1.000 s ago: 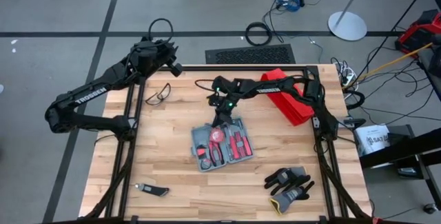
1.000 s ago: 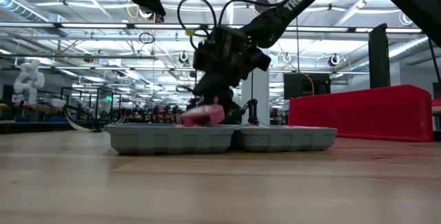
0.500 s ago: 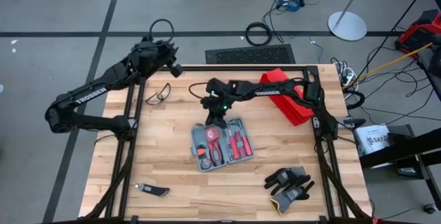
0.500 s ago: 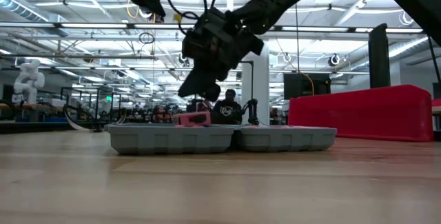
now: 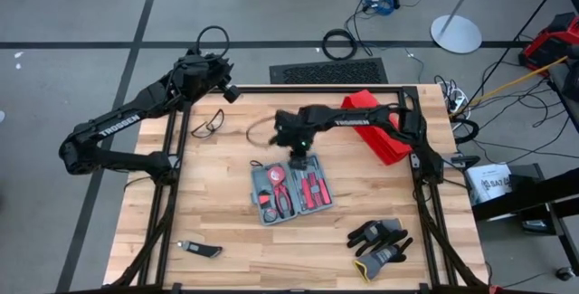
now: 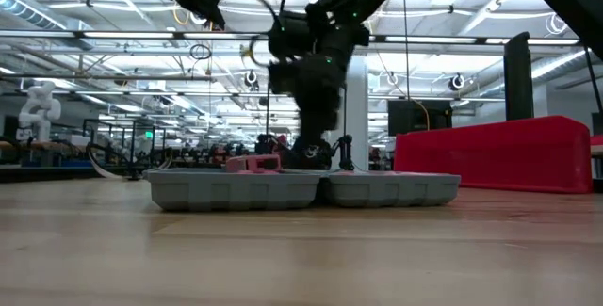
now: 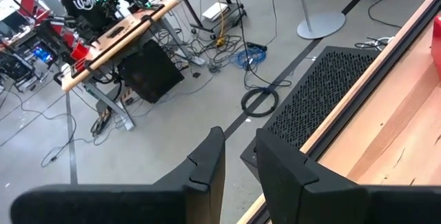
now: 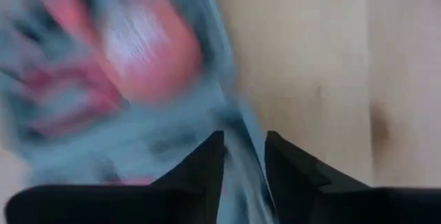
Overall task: Prefit tool cases
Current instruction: Put the tape measure into the toolbox
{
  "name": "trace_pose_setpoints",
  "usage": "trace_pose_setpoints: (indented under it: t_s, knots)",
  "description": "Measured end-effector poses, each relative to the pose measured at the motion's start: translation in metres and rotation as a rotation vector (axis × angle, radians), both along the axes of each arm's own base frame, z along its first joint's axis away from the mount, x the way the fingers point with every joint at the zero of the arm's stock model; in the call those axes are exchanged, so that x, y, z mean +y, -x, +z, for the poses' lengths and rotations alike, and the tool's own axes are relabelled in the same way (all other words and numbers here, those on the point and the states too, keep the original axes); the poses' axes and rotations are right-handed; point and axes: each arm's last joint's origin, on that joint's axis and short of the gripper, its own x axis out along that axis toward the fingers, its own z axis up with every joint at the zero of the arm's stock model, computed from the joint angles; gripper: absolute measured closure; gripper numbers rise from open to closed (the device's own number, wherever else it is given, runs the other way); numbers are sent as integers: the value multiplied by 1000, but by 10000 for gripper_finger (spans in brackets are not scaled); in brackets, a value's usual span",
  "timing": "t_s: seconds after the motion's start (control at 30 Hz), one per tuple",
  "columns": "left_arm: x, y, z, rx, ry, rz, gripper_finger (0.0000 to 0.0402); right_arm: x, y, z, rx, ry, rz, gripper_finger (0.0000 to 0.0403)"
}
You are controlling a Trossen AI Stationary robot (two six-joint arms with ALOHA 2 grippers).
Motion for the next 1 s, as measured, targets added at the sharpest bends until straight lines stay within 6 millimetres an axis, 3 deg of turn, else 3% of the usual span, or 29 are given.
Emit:
trace_pose_setpoints:
  t_s: [0.1,0.33,0.47,0.77,1.0]
  knots:
    - [0,0,0,1,0,0,316,17,6,-8,121,101,4,328]
    - [0,0,0,4,-2,-2,316,38,-7,-5,21,132,30,398]
    - [0,0,0,5,-2,-2,316,43,-11,-4,-3,122,8,398]
    - [-1,2,-4,42,28,0,316,60,-21,-25,-9,88,37,402]
    - [-1,1,-5,36,37,-19,316,50,-32,-16,-142,126,59,403]
